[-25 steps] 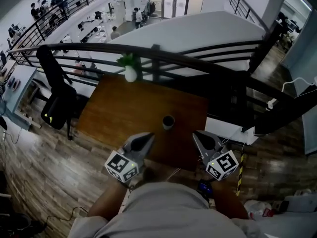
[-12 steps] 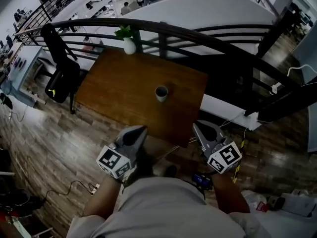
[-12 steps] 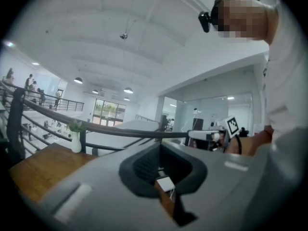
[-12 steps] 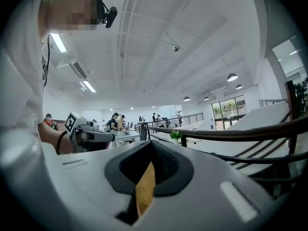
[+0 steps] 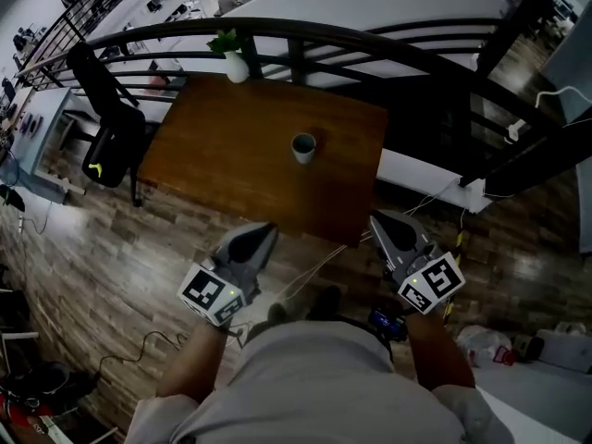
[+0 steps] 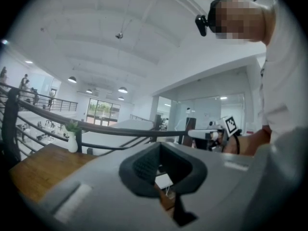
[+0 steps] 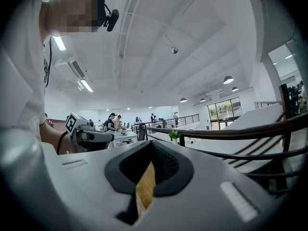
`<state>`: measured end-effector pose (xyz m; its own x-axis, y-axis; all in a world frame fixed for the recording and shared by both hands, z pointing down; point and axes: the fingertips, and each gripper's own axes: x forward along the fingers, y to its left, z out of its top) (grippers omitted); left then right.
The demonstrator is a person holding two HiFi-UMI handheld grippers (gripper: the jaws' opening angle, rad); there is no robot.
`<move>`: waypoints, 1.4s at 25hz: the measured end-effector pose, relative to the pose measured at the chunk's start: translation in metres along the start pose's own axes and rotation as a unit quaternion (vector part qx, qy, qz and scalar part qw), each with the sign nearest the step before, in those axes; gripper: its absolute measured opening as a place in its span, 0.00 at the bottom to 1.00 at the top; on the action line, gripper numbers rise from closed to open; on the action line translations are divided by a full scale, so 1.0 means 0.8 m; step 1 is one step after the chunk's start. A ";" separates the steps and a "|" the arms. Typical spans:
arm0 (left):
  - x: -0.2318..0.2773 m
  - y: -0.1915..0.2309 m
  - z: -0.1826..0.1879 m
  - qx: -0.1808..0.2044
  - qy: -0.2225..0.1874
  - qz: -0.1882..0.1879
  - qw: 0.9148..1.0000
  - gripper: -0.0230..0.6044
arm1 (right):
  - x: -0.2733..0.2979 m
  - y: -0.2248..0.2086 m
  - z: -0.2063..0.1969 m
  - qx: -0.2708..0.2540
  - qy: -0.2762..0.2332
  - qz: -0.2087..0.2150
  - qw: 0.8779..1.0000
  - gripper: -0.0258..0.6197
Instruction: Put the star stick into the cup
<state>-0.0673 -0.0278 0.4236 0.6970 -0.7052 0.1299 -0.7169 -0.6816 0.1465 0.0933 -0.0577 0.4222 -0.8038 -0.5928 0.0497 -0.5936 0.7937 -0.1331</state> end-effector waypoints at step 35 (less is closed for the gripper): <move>-0.325 -0.039 -0.040 -0.005 -0.017 -0.093 0.996 0.04 | -0.061 0.350 -0.056 0.006 0.010 -0.139 0.990 0.05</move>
<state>-0.2257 0.1825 0.4166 0.8163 -0.5737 0.0674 -0.5758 -0.7987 0.1748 -0.0354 0.1998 0.4267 -0.6095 -0.7857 0.1063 -0.7921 0.5979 -0.1227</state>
